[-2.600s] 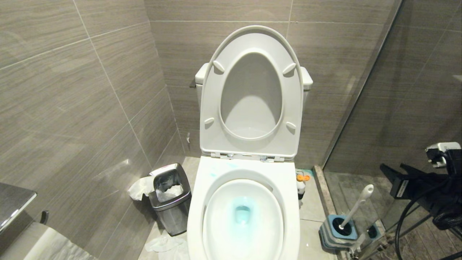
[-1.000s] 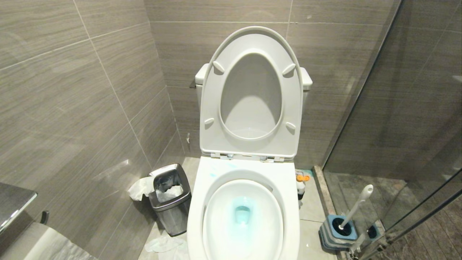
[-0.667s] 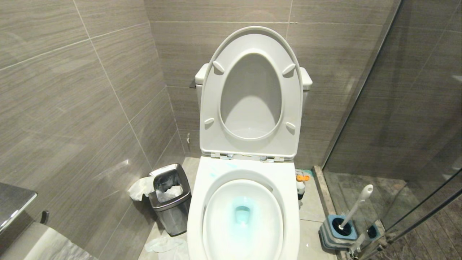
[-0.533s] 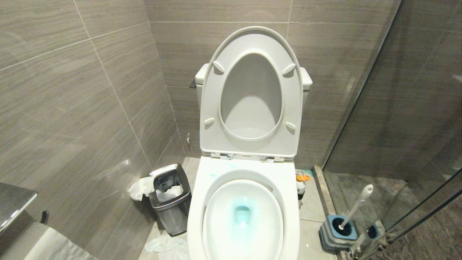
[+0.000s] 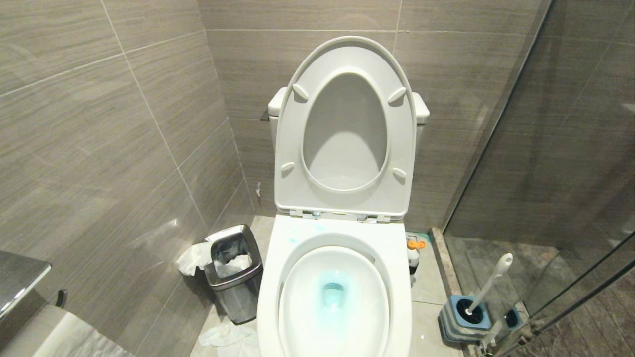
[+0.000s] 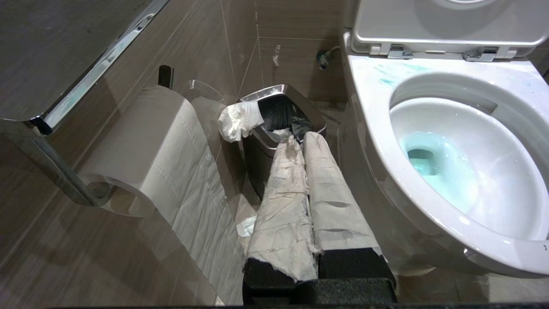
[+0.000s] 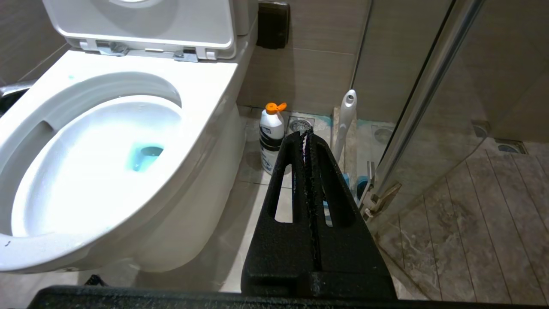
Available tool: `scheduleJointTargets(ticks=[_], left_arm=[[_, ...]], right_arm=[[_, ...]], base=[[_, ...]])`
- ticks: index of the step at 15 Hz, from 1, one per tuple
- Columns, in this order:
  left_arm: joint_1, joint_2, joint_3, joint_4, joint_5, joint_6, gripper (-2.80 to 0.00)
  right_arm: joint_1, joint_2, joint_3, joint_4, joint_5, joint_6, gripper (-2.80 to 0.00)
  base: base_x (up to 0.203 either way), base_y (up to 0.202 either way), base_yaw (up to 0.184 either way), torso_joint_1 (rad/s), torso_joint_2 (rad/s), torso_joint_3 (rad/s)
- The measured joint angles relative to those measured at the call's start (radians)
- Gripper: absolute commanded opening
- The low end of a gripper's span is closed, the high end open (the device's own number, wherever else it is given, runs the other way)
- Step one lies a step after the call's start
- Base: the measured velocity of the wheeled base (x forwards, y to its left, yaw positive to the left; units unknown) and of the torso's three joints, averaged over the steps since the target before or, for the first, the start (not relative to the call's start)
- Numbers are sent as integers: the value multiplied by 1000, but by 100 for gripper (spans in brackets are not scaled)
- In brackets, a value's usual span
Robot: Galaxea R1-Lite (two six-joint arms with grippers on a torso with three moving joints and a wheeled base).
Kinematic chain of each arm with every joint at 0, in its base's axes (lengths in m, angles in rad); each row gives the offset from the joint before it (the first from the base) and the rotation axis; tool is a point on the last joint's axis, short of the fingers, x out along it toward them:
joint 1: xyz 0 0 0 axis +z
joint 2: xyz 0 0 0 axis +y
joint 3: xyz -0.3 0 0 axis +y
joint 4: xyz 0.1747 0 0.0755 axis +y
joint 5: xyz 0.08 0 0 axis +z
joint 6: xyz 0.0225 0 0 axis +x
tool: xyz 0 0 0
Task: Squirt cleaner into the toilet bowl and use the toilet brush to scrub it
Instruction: Flush the toilet
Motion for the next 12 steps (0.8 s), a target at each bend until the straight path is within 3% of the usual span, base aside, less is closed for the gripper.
scheduleJointTargets(ticks=[12], left_arm=[[0, 0, -1, 3, -8, 25, -280]], right_arm=[[0, 0, 0, 0, -2, 4, -280]], base=[[0, 0, 0, 0, 0, 0]])
